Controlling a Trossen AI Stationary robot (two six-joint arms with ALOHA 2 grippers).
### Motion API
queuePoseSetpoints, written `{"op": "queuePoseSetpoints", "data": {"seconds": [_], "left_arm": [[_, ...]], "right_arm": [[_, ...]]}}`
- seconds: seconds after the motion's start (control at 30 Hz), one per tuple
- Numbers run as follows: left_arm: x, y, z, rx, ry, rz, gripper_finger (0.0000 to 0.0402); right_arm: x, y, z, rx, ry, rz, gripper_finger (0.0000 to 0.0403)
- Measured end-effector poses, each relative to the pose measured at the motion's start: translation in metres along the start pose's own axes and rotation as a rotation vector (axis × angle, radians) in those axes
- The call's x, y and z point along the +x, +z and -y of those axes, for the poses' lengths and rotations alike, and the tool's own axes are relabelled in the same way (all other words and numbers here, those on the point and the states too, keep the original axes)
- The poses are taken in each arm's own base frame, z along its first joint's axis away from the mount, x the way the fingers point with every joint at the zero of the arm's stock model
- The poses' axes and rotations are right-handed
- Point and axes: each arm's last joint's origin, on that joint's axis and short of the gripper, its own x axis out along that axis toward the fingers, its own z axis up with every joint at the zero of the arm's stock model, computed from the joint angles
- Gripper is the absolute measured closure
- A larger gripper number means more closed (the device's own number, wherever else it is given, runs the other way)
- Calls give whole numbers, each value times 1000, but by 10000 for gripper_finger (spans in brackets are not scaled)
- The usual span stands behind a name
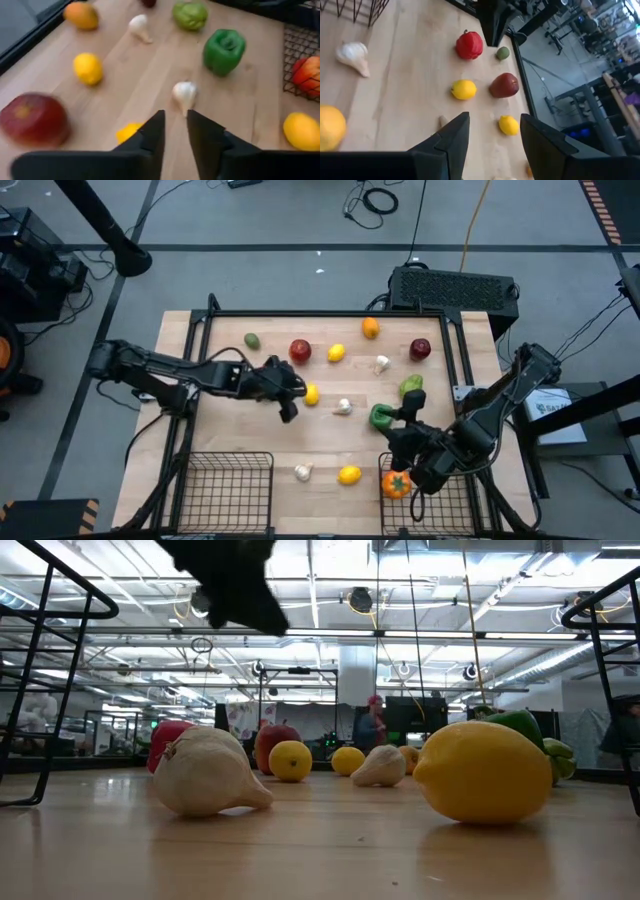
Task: Sort produce into baskets
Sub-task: Put the center white garlic into the left black basket
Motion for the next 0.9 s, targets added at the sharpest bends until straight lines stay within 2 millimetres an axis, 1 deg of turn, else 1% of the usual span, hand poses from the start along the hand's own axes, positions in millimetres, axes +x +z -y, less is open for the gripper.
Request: {"op": "queuePoseSetpoints", "data": {"seconds": [0.13,0.2,0.27,0.37,0.47,0.63,0.77,0.9], "left_arm": [[30,1,10,57,-25,73,250],[48,-4,14,93,-24,74,229],[64,-12,15,106,-14,50,215],[86,-23,18,103,-11,31,209],[103,-33,20,106,-49,8,208],[121,-43,22,106,-45,7,207],[136,-51,24,133,-46,14,207],[145,-50,30,164,-38,-1,207]], "right_arm": [[7,1,5,-70,-23,-18,235],[11,1,8,-101,-35,-29,235],[12,1,11,-119,-40,-33,235],[10,2,19,-118,-46,-22,235],[4,2,28,-95,-83,1,235],[-1,1,38,-30,-113,25,235],[-2,1,38,-13,-108,26,235],[-2,1,37,1,-103,25,235]]}}
